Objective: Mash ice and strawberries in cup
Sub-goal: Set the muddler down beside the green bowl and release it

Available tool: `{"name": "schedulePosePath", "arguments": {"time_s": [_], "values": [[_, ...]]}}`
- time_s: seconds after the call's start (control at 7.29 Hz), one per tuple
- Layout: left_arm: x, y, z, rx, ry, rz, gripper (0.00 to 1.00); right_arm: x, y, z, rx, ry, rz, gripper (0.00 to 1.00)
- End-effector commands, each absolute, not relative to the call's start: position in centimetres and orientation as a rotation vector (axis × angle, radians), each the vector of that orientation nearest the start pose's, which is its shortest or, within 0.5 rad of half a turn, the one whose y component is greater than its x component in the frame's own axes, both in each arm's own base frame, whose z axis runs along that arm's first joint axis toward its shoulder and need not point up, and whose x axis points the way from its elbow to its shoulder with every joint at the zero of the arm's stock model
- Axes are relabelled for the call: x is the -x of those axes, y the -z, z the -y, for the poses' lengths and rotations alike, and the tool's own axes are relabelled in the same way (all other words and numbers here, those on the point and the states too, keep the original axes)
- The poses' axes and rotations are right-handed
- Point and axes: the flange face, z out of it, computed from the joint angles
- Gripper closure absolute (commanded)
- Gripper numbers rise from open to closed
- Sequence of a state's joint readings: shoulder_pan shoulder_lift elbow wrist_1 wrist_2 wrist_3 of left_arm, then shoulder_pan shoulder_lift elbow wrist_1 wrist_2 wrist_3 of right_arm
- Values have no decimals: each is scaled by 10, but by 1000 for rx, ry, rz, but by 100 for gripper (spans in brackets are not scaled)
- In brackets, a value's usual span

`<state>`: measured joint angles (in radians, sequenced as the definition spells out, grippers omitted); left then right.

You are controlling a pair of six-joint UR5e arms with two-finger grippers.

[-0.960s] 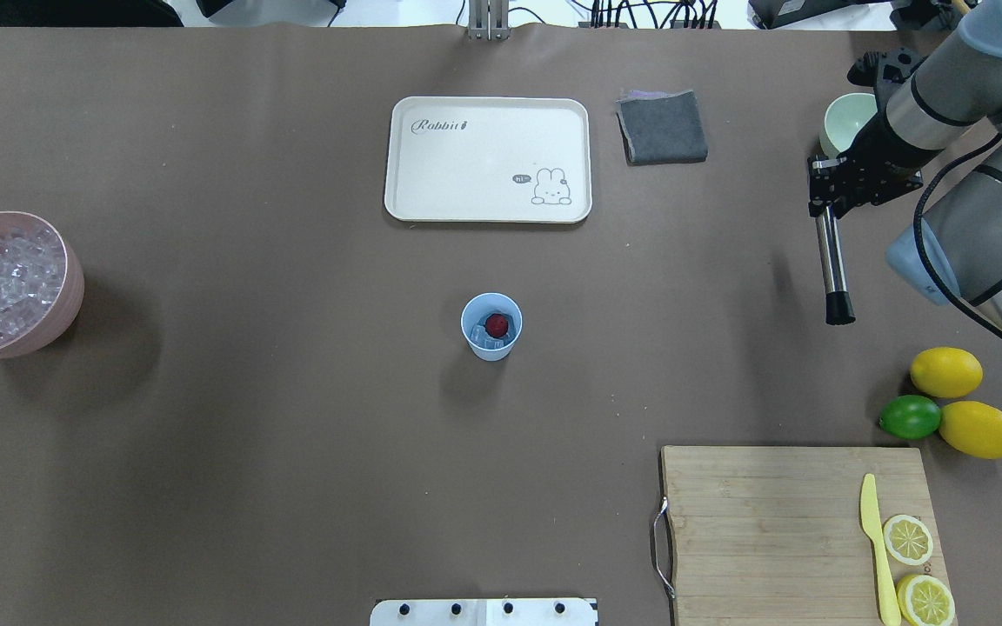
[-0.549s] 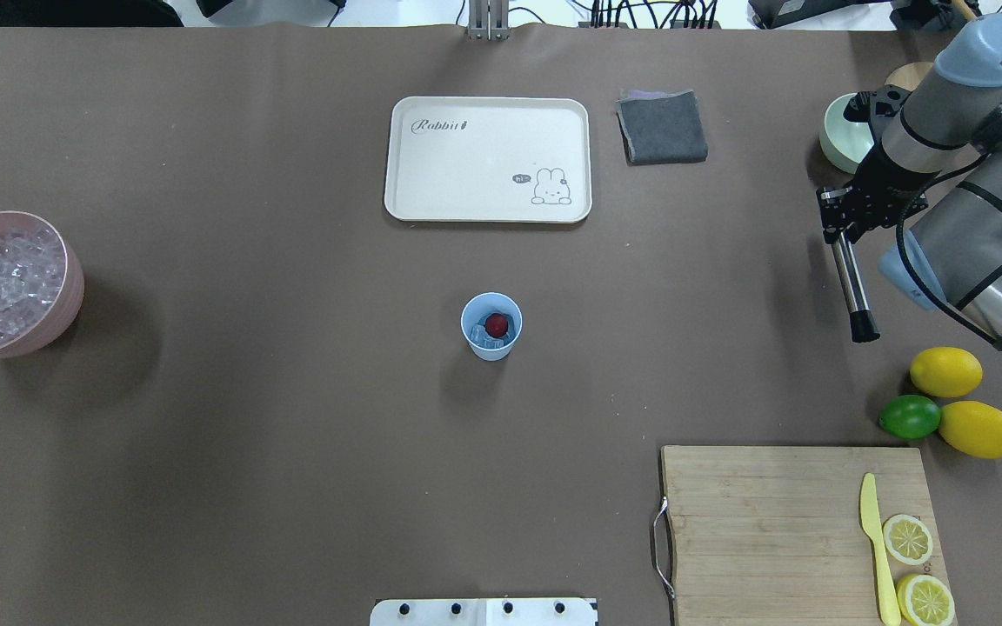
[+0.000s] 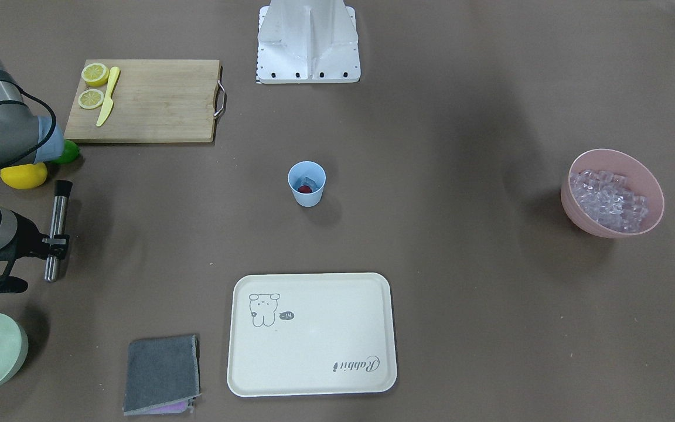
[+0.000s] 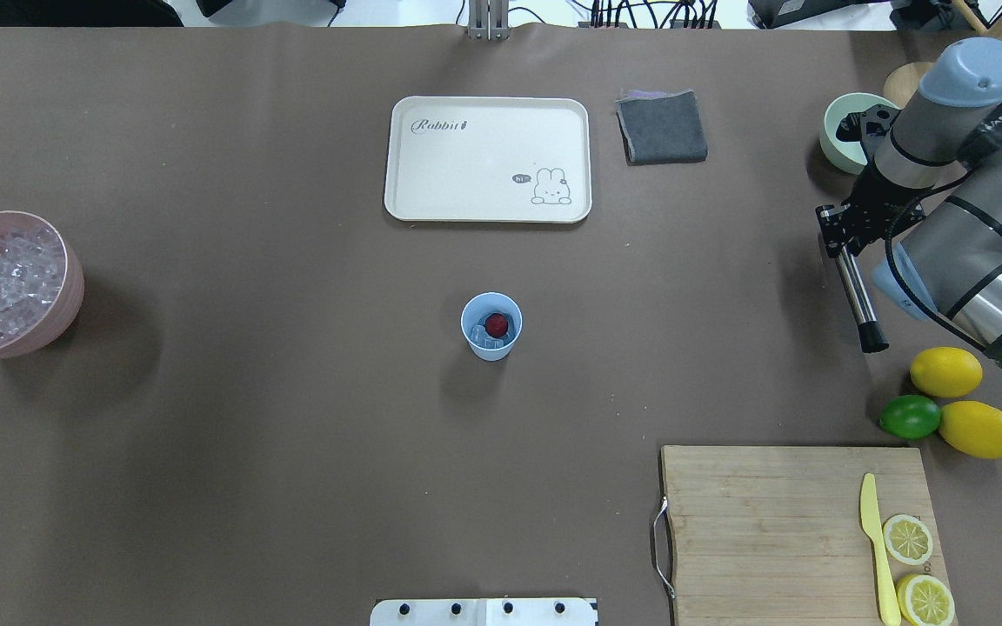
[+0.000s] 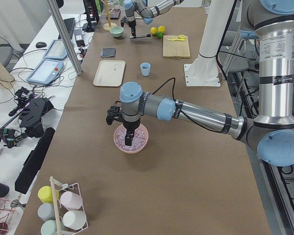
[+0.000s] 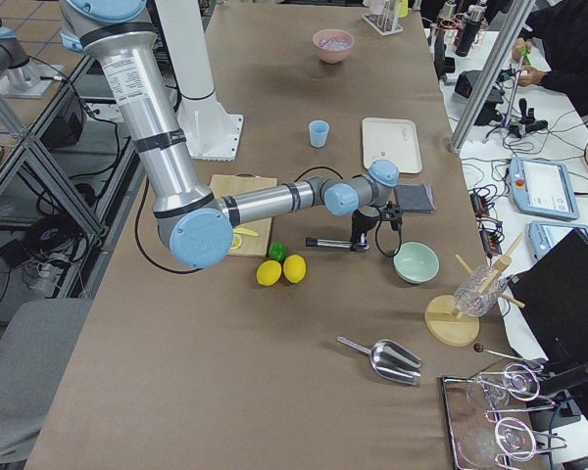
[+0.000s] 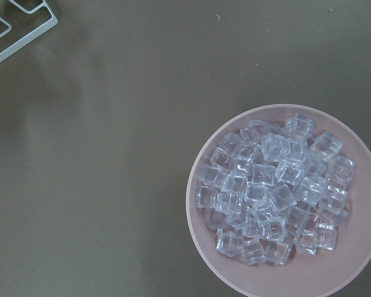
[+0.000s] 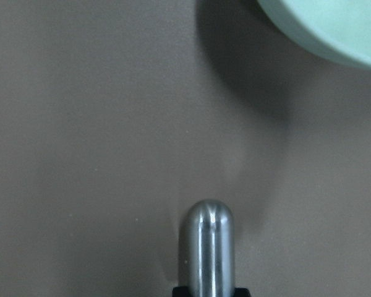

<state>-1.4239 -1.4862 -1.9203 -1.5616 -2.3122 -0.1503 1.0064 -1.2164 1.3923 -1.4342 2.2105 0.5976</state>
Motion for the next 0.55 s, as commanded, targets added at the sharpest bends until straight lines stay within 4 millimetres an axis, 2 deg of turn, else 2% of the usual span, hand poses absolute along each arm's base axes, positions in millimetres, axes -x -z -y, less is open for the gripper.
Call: {"name": "schedulePosePath", "arguments": {"time_s": [0.0,0.14,0.27,0.41], "values": [[-3,-527,465,-137,-95,-761,2,285,-541,590,99,63,692,49],[-3,-526,466,-139,-94,-761,2,282,-543,591,101,56,689,0],[-3,-524,466,-137,-85,-763,2,272,-543,596,96,40,691,0],[-4,-525,468,-138,-90,-762,2,249,-536,605,68,12,700,0]]}}
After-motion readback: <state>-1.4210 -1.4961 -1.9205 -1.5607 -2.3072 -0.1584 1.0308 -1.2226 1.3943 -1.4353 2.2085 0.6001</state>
